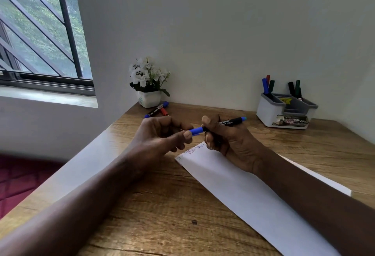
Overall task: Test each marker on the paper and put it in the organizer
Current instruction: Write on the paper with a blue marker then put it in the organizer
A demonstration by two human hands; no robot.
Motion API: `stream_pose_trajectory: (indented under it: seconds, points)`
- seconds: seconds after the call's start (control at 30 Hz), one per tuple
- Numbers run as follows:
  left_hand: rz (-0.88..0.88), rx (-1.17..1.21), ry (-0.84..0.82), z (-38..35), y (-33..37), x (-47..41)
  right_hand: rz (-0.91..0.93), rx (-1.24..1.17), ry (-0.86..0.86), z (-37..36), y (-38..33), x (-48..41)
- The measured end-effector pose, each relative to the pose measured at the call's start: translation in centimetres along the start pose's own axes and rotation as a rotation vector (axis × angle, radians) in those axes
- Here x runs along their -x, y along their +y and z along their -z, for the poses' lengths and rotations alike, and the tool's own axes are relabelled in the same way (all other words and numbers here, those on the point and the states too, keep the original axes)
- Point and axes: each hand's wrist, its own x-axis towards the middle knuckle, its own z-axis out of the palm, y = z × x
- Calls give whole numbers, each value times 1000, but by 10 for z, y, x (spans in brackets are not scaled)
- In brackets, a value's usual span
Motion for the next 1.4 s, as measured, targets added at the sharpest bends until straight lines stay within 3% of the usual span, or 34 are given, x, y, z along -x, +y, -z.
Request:
stream_pose_trajectory:
  seconds: [0.33, 0.47, 0.53, 0.63, 0.77, 0.97, 1.13, 1.33, 1.4]
  points:
    - [40, 112, 9, 3, -9, -2, -62, -111, 17, -11, 8, -3]
    - [6, 76, 58, 2, -7, -7, -34, -52, 38, -13, 2, -4]
    - [-64, -99, 111, 1, -6, -10, -6, -6, 57, -9, -3, -4]
    - [-159, -573, 203, 1, -9, -9, 107, 10, 89, 6, -10, -7]
    - [0, -911, 112, 3, -13, -8, 157, -97, 91, 29, -22, -11]
    - [212, -1124, 4, -5, -16, -12, 102, 160, 446, 53, -12, -23]
    - [339, -1186, -99, -6, -18, -20, 166, 401, 571, 69, -1, -19]
    - [341, -1237, -196, -2, -26, -31, 319, 302, 742, 94, -10, -27]
    - [326, -1245, -213, -1, -29, -34, 346, 368, 854, 107, -22, -31]
